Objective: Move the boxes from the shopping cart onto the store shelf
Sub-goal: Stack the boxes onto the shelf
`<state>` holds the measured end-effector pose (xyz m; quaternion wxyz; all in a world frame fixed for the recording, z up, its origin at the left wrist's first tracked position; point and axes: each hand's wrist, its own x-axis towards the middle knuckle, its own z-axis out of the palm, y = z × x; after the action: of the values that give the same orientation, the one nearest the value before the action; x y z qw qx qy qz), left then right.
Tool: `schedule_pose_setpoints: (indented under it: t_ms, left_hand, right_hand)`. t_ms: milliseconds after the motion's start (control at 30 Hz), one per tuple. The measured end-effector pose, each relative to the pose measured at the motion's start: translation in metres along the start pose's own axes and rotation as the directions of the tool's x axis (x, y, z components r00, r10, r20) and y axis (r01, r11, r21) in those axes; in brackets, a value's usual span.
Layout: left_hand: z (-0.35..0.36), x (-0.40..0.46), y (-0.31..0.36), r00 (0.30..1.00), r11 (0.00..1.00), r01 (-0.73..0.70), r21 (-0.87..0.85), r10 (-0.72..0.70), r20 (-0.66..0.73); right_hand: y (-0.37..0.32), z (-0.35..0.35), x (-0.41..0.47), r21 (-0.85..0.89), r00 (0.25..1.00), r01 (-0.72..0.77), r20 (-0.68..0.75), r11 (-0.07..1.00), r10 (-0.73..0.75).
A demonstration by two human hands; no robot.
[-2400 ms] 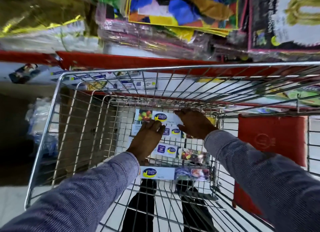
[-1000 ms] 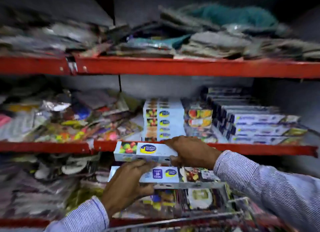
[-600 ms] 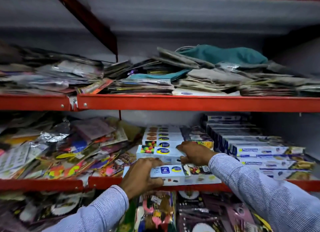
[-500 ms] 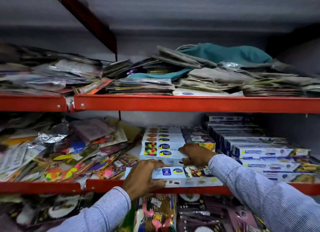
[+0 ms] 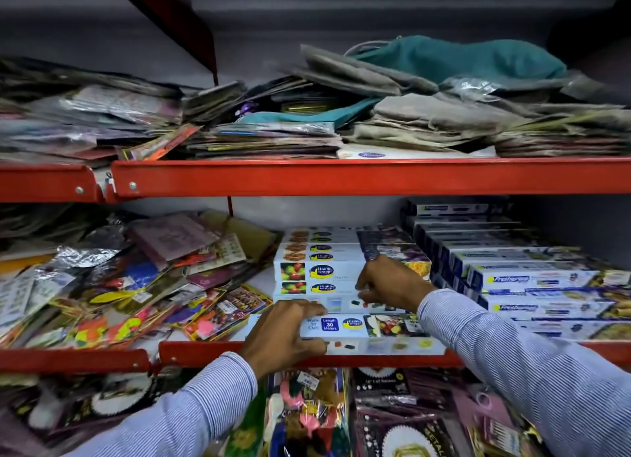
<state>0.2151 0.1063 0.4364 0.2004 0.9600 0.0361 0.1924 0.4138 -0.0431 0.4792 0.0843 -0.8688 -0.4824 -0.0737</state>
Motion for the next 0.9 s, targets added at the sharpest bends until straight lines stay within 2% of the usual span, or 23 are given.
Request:
schedule_pose_setpoints:
  t_ms: [233, 333, 467, 567, 700, 900]
  left_hand:
    - [0.004, 0.031, 0.000, 0.998, 0.996, 0.055, -0.066, -0.057, -0.031]
    - [0.014, 0.041, -0.003, 0.997, 0.999, 0.039, -0.018, -0.040, -0.063]
    - [0.036, 0.036, -0.009, 0.988, 0.996, 0.031, 0.079, -0.019, -0.150]
    - [0.045, 0.034, -0.011, 0.969, 0.974, 0.028, 0.225, 0.029, -0.245]
    - [0.048, 0.034, -0.008, 0.978, 0.988, 0.024, 0.151, 0.008, -0.210]
    - [0.047, 0.035, -0.005, 0.979, 0.988, 0.035, 0.153, -0.003, -0.204]
  right_hand:
    - [0.002, -0.023, -0.003, 0.092, 0.991, 0.052, 0.115, 0.994, -0.062]
    - [0.004, -0.023, -0.006, 0.096, 0.988, 0.031, 0.147, 0.995, -0.045]
    - [0.005, -0.007, -0.014, 0.122, 0.997, -0.034, 0.067, 0.992, 0.026]
    - [0.004, 0.007, -0.022, 0.180, 0.995, -0.098, -0.011, 0.979, 0.102]
    - [0.005, 0.016, -0.028, 0.234, 0.991, -0.108, -0.048, 0.966, 0.123]
    - [0.004, 0.019, -0.027, 0.238, 0.987, -0.140, -0.042, 0.961, 0.155]
